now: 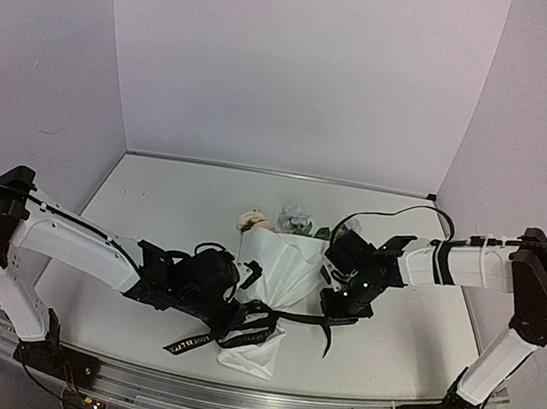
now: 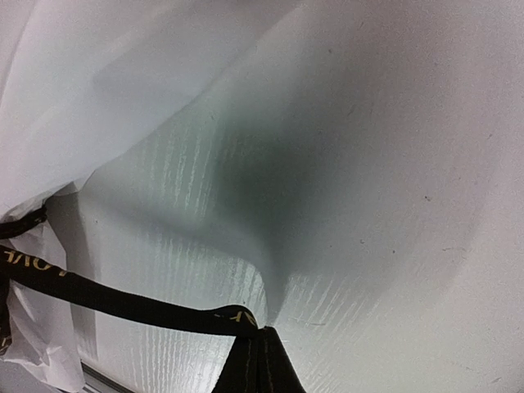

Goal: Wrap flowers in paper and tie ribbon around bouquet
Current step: Adjust the ribbon on the folded bouquet.

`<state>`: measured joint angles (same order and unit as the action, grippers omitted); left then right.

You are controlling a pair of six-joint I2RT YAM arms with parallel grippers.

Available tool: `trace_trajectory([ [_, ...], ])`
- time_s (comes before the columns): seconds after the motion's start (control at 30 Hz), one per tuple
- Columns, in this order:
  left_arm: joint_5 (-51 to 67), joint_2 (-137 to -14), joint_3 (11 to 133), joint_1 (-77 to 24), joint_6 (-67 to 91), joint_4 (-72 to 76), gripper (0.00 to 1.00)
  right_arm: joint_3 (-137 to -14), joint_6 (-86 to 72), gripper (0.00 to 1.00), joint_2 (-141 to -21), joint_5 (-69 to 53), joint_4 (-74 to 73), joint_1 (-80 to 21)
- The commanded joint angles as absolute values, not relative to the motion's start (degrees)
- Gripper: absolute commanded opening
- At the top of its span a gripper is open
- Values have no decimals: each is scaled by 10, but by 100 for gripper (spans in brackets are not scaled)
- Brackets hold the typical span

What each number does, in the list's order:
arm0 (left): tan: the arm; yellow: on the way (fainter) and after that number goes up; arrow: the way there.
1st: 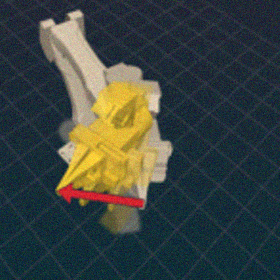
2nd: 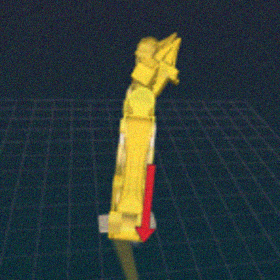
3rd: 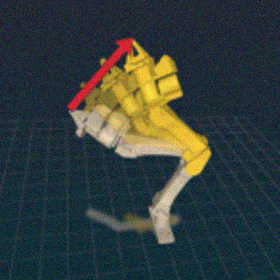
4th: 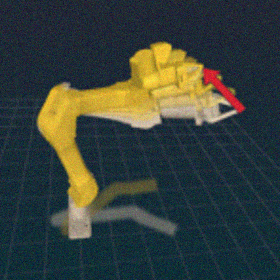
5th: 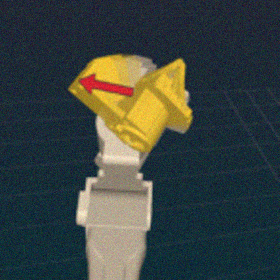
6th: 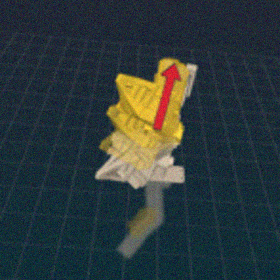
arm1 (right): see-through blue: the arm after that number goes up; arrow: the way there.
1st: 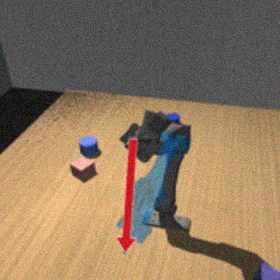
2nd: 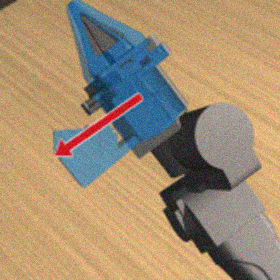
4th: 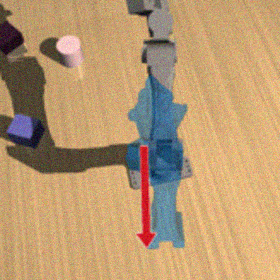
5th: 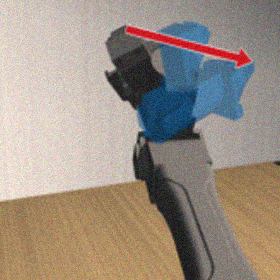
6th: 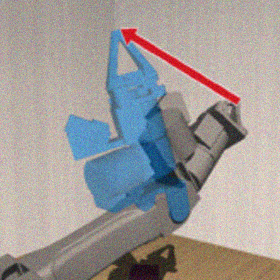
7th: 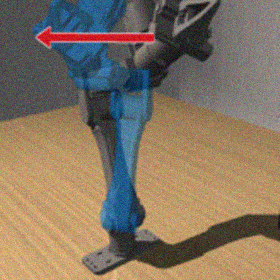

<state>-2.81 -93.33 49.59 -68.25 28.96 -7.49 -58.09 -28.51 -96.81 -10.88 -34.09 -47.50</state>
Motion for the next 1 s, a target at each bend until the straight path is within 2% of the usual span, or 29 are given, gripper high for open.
trace_trajectory([
  [0.0,-40,-905,490,-680,294,-85,0,-576,-278,0,-944,-71,-374,-470],
  [0.23,-38,-901,493,-680,293,-85,0,-589,-275,0,-939,-73,-394,-469],
  [0.37,-29,-901,501,-681,287,-85,22,-610,-278,0,-943,-97,-409,-470],
  [0.43,-26,-897,505,-681,283,-90,38,-616,-282,6,-939,-105,-414,-470],
  [0.53,-22,-888,510,-682,270,-100,43,-625,-283,18,-926,-116,-422,-473],
  [0.67,-18,-879,519,-686,254,-126,47,-632,-279,40,-901,-112,-433,-479],
  [0.77,-8,-864,520,-690,245,-138,52,-630,-280,43,-882,-103,-441,-479],
  [0.97,9,-811,507,-691,242,-168,59,-613,-282,44,-854,-98,-443,-484],
])
